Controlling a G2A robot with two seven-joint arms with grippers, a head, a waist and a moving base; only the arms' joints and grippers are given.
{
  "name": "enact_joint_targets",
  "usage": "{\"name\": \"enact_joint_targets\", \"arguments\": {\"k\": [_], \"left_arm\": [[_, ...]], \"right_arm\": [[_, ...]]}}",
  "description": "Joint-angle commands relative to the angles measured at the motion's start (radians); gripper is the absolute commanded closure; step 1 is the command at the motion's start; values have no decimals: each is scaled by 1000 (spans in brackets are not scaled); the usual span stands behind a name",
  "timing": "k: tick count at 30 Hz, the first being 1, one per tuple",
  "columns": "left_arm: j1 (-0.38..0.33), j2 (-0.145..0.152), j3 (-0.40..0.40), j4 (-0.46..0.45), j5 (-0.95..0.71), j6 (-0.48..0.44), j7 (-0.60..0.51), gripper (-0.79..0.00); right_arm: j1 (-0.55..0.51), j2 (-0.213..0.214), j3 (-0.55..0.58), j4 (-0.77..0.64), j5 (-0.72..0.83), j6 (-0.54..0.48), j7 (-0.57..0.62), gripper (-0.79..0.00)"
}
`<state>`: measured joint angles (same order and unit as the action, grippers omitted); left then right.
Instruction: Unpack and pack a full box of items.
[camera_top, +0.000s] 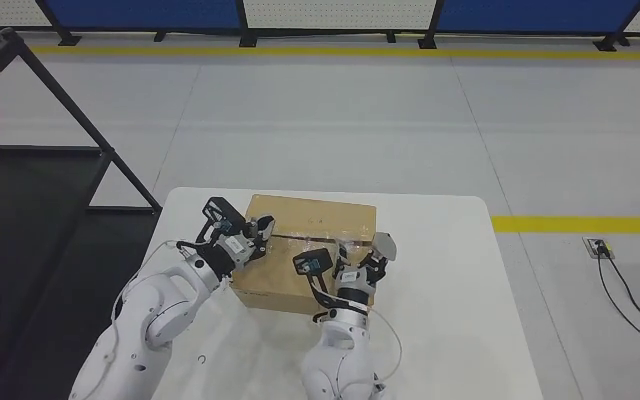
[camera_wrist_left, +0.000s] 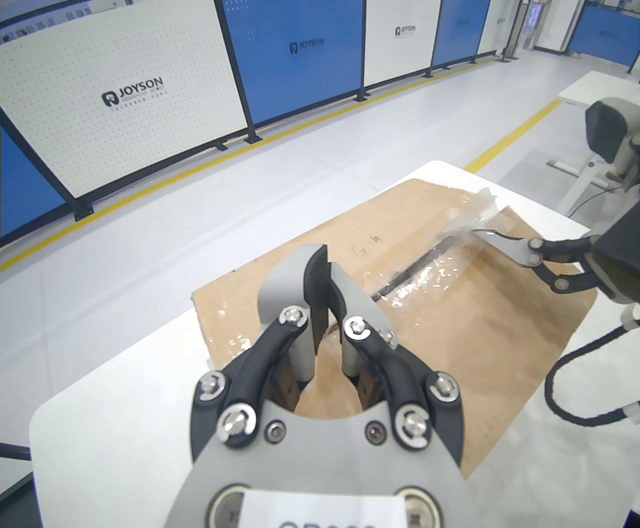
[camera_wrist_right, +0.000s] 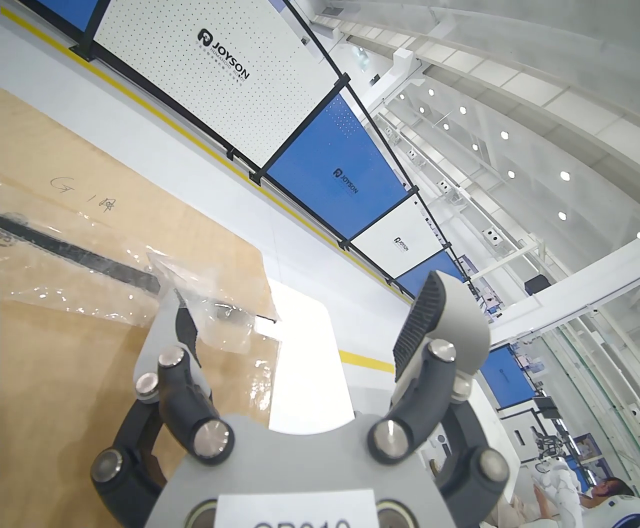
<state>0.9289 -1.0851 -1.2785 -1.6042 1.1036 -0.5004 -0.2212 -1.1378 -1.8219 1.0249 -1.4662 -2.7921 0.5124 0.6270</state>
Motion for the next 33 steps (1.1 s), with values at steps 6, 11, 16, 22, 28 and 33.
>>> {"name": "enact_joint_targets", "arguments": {"k": [6, 11, 16, 22, 28, 33], "left_arm": [[-44, -7, 56, 28, 53, -31, -19, 0], [-75, -9, 85, 48, 88, -90, -43, 0], [-102, -12, 108, 77, 110, -117, -52, 0], [-136, -22, 144, 136, 107, -102, -62, 0], [-151, -28, 164, 166, 107, -105, -56, 0], [-144, -27, 156, 154, 103, -105, -46, 0]], "right_arm": [[-12, 3, -4, -22, -24, -51, -2, -785], [-11, 3, -2, -35, -66, -108, 12, -785], [1, 1, -2, -38, -78, -160, 24, -785], [15, -2, 4, -40, -75, -163, 25, -785], [13, -2, 3, -44, -75, -161, 22, -785], [13, -2, 3, -44, -75, -161, 22, -785]]}}
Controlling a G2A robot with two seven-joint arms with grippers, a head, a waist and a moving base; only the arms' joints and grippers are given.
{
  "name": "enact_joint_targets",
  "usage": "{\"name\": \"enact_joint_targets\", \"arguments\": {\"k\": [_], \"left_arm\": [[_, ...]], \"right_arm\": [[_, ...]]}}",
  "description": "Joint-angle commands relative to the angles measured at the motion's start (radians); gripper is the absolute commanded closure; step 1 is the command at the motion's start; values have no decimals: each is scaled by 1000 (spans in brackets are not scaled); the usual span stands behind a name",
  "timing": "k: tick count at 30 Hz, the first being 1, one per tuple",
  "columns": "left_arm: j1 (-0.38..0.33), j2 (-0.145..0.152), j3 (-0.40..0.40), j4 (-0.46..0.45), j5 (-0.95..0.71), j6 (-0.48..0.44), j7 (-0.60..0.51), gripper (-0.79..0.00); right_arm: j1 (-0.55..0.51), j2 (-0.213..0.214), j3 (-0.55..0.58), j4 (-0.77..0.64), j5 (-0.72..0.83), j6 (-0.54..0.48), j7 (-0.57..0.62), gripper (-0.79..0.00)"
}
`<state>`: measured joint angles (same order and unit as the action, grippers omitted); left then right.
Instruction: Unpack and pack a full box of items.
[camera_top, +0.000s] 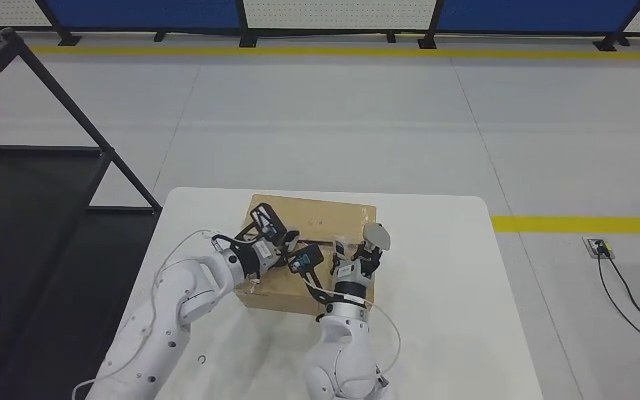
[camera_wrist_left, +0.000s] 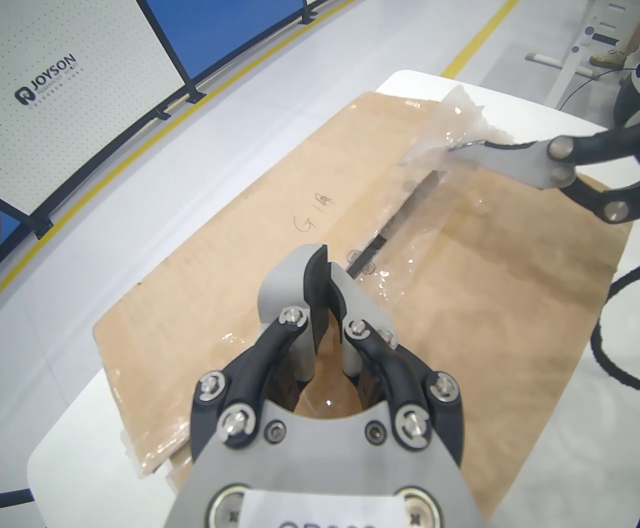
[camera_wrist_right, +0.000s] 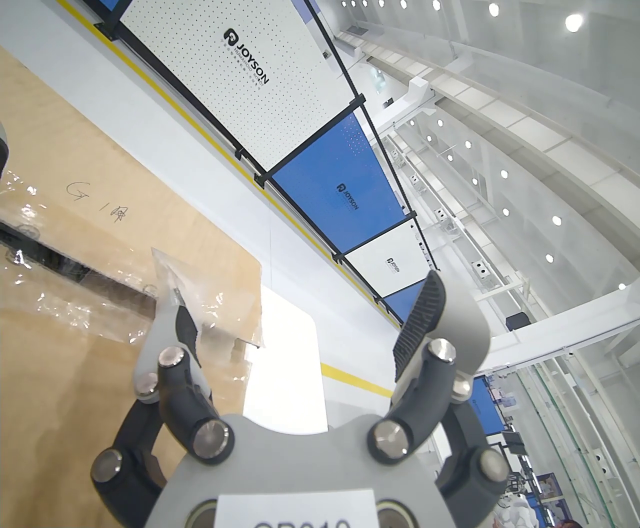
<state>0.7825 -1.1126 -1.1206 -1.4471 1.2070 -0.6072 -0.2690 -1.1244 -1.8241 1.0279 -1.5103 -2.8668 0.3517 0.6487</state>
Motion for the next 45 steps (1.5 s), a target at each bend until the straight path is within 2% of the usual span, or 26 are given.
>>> {"name": "enact_joint_targets", "arguments": {"k": [1, 5, 8, 14, 26, 35, 45], "left_arm": [[4, 1, -5, -7, -1, 2, 3, 0], [12, 2, -14, -19, -5, 5, 3, 0], [15, 2, -17, -22, -5, 8, 1, 0], [17, 2, -19, -25, -5, 4, 3, 0], [14, 2, -22, -20, -10, -7, 3, 0], [12, 2, -27, -17, -7, -12, 3, 0], [11, 2, -26, -11, -11, -19, 4, 0]], "right_arm": [[0, 0, 0, 0, 0, 0, 0, -785], [-2, 0, 0, -1, 3, -2, -4, -785], [-12, 4, 17, -8, 21, -51, -20, -785], [-11, 2, 44, -14, 10, -101, 35, -785], [-5, -1, 65, -26, -27, -84, 123, -785], [-8, -1, 57, -66, 39, -56, 122, -785], [8, -4, 84, -61, 18, -54, 173, -785]]}}
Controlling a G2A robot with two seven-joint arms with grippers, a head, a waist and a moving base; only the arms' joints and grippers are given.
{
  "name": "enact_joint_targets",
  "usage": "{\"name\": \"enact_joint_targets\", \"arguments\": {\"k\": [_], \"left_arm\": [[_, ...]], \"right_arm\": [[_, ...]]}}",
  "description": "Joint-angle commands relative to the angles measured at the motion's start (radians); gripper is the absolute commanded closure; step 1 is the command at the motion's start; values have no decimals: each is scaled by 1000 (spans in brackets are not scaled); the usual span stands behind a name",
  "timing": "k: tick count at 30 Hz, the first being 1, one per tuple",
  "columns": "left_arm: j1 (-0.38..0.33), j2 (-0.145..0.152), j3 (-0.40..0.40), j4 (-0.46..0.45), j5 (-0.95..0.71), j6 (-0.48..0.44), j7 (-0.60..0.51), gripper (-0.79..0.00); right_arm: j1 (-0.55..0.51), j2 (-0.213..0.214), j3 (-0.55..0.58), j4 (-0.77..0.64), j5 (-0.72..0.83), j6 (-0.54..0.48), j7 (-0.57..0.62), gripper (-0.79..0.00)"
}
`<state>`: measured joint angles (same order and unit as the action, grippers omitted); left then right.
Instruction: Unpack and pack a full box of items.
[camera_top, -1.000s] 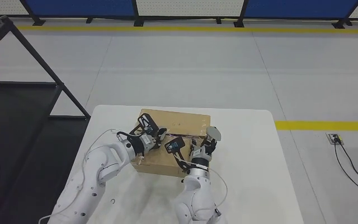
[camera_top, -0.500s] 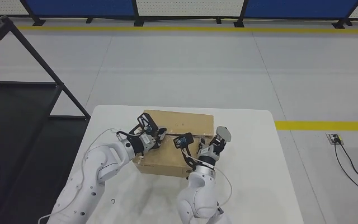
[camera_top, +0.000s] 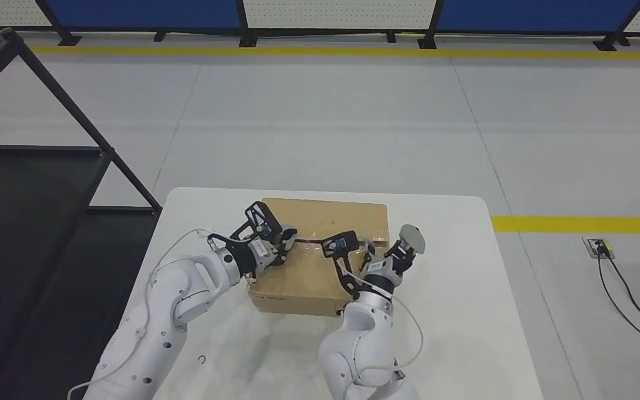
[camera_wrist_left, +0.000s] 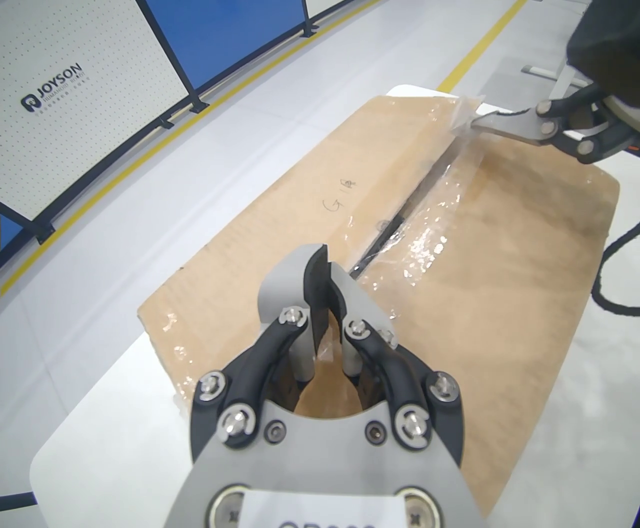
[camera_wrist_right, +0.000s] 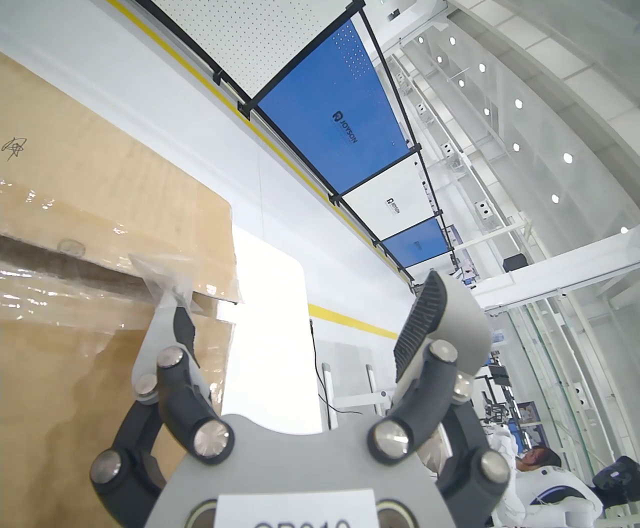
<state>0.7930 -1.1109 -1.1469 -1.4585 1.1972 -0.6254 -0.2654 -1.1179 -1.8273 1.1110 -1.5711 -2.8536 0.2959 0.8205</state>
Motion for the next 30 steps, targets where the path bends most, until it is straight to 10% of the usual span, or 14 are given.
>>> {"name": "enact_joint_targets", "arguments": {"k": [1, 30], "left_arm": [[0, 0, 0, 3, -1, -1, 0, 0], [-14, -6, 16, 28, -1, -2, 0, 0]], "right_arm": [[3, -1, 3, 0, 11, 4, 5, -785], [-156, 36, 82, -351, 507, -113, -82, -785]]}}
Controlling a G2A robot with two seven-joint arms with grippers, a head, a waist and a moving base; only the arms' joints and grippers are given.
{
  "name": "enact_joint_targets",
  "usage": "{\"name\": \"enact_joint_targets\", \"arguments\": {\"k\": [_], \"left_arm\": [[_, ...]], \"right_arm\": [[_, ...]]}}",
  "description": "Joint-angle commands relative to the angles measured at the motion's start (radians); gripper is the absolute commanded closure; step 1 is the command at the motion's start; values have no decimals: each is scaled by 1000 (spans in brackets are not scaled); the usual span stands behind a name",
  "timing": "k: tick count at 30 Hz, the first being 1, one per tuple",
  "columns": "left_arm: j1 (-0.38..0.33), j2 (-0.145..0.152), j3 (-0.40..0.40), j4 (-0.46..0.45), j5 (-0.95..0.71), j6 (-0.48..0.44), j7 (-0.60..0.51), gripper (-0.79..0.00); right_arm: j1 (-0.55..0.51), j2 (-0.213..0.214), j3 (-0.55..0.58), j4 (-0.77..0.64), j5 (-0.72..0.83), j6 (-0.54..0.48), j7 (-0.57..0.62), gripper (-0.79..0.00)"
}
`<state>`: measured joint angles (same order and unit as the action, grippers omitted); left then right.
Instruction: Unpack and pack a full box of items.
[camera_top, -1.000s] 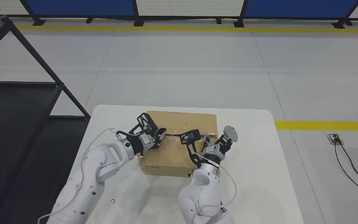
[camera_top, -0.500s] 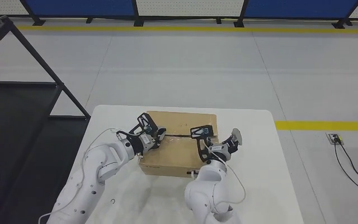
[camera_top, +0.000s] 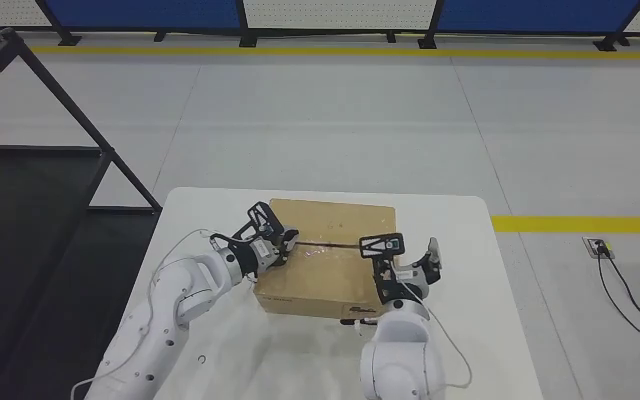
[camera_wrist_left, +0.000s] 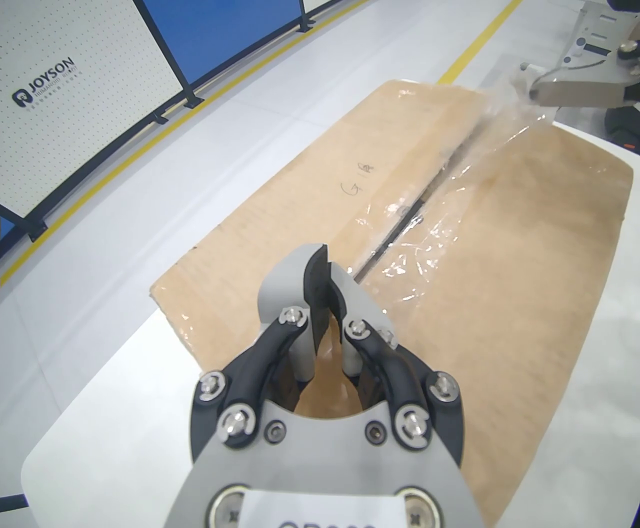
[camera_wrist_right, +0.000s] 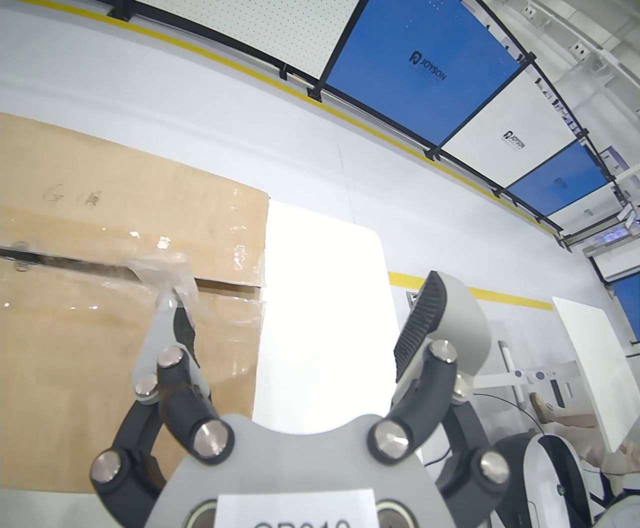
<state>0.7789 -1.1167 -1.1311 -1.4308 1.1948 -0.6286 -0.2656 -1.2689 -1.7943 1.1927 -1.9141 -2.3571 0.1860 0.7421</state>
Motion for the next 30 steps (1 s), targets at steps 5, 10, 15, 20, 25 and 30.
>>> {"name": "enact_joint_targets", "arguments": {"k": [5, 10, 15, 20, 25, 30], "left_arm": [[0, -2, -14, -15, -19, 35, 36, 0], [7, -3, -34, -64, -85, 37, 49, 0], [-2, -9, -6, -75, -120, 20, 17, 0], [-44, -27, 65, -28, -137, -2, 14, 0], [-100, -50, 131, 39, -213, -33, 9, 0], [-150, -73, 168, 102, -319, -29, 15, 0]], "right_arm": [[-21, 13, -2, -17, 21, -11, -14, -785], [-10, 12, -4, 9, 10, -1, -10, -785], [9, 9, 1, 30, 22, 26, -20, -785], [31, 7, 2, 59, 6, 49, -21, -785], [49, 5, 2, 80, 7, 50, -26, -785], [54, 4, 3, 84, 19, 50, -42, -785]]}}
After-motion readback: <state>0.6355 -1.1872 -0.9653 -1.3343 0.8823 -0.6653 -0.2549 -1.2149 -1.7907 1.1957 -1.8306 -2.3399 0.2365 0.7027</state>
